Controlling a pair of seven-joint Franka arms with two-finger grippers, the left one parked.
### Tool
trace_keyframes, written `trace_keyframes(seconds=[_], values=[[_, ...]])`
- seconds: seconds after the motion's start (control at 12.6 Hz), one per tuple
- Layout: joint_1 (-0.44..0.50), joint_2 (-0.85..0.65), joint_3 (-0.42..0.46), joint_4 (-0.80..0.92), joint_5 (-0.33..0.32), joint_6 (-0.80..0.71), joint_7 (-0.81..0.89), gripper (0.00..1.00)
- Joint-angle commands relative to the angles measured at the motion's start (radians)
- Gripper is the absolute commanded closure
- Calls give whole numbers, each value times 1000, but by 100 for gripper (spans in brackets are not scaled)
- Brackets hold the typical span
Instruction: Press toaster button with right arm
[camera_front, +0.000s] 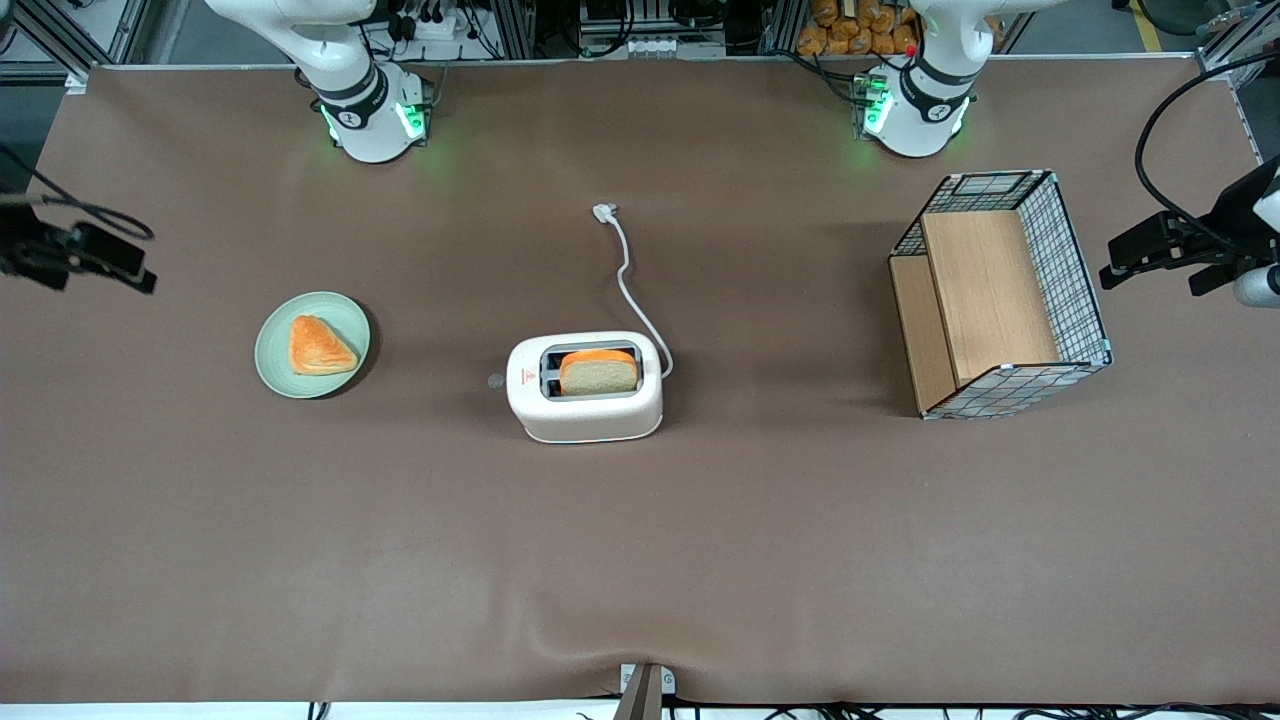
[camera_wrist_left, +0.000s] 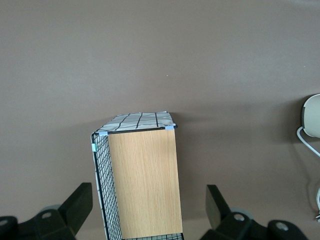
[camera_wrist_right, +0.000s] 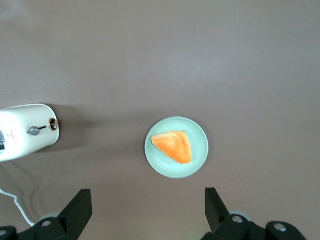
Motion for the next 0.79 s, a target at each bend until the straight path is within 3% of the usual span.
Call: trace_keyframes(seconds=[0.0,0.32,0.71], values=[[-9,-107,-4,-157,-19,30,8,0],[-8,-89,-2,-127,-76,67,6,0],[-11,-88,-22,-127,-30,64,-6,0]])
